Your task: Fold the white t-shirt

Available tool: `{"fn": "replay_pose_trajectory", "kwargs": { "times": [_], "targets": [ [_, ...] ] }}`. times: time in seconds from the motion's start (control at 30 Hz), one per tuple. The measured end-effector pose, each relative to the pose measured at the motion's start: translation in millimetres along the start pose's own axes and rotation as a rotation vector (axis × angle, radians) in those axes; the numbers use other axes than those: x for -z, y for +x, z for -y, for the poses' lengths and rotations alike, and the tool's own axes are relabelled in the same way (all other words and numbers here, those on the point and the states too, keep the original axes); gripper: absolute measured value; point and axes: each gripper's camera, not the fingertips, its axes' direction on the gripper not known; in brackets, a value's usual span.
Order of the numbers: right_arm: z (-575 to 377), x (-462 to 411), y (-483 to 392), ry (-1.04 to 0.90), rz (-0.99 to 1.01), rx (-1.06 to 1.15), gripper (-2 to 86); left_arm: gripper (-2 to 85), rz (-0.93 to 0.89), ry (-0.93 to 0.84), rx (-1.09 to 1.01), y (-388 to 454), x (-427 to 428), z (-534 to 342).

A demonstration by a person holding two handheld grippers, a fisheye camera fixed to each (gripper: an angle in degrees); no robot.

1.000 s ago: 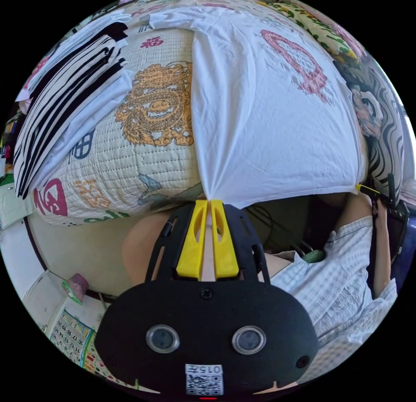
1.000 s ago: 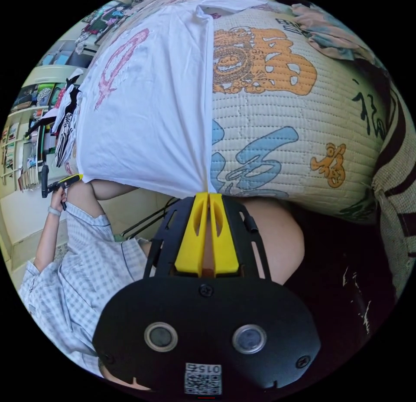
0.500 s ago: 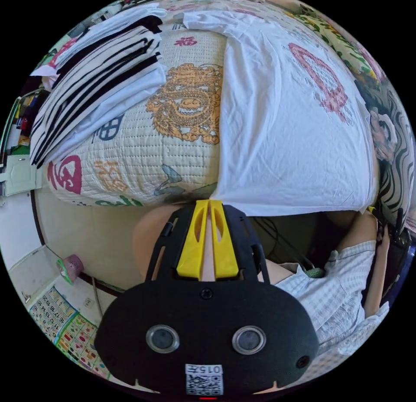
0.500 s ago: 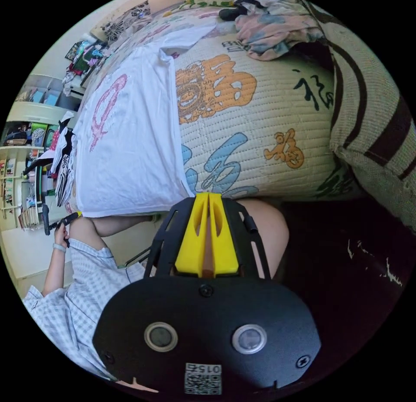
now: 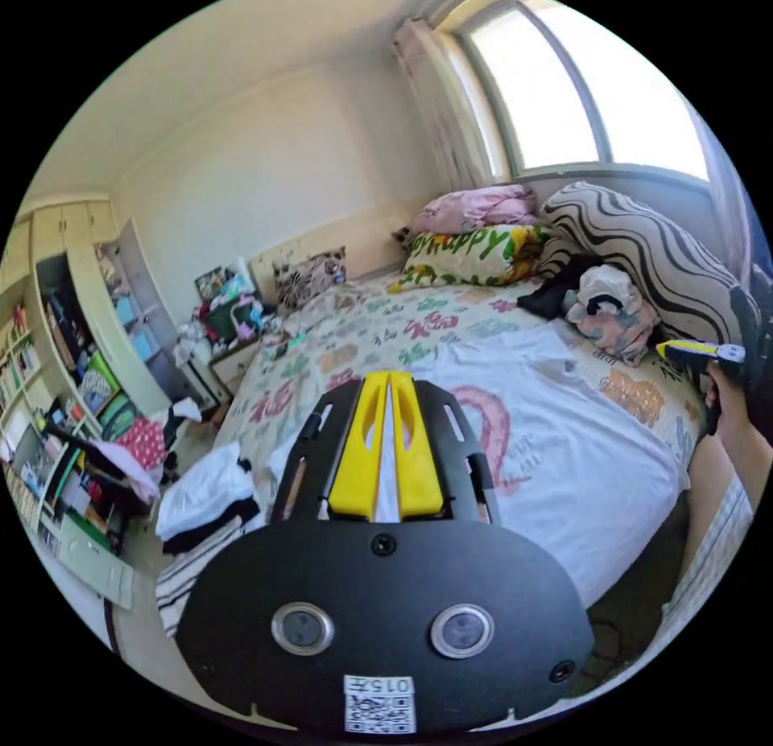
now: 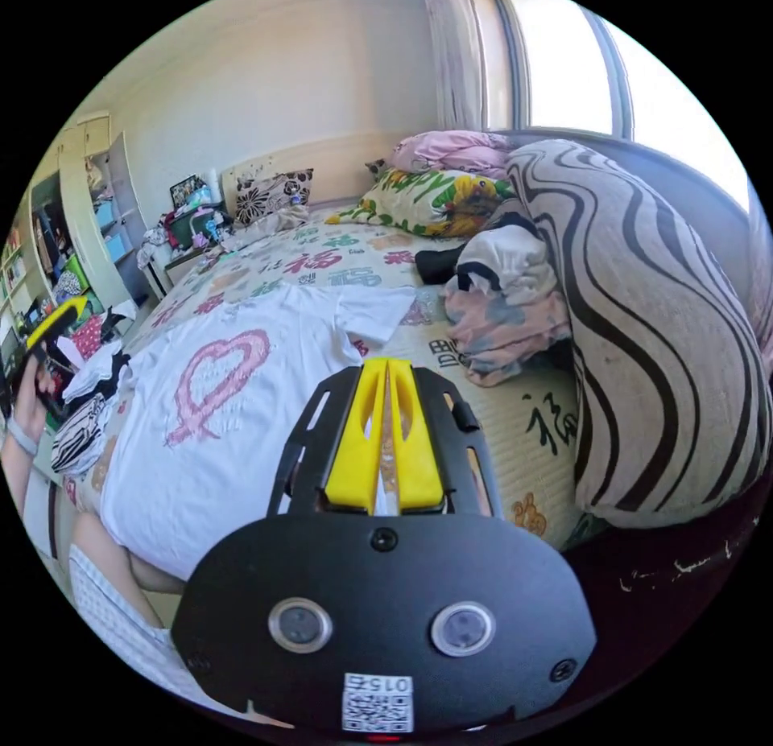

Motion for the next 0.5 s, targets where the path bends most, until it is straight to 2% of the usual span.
{"fn": "replay_pose_trajectory", "kwargs": {
  "times": [0.07, 0.13, 0.2, 0.23, 0.37, 0.5],
  "targets": [
    [14.6, -21.6, -10.7, 0.071, -0.109, -0.028, -0.8, -0.4, -0.174, 0.028, 0.002, 28.3, -42.8, 46.1],
    [21.3, -42.1, -10.2, 0.141, -0.216, -0.122, -0.7, -0.1, -0.479, 0.022, -0.033, 69.2, -109.1, 106.3],
    [33.9, -61.8, -4.0, 0.113, -0.201, -0.130, -0.3, 0.3, -0.600, -0.073, -0.078, 106.2, -166.5, 148.3],
    [43.1, -72.7, 4.5, 0.082, -0.123, -0.147, 0.3, 0.7, -0.652, -0.143, -0.108, 131.5, -205.1, 171.4],
    [62.1, -103.6, 43.2, 0.053, 0.129, -0.196, 5.9, 4.1, -0.745, -0.367, -0.177, 201.8, -312.9, 213.1],
    [74.0, -131.0, 69.2, -0.040, 0.180, -0.255, 7.2, 6.5, -0.757, -0.536, -0.233, 266.9, -401.6, 227.8]
  ]
}}
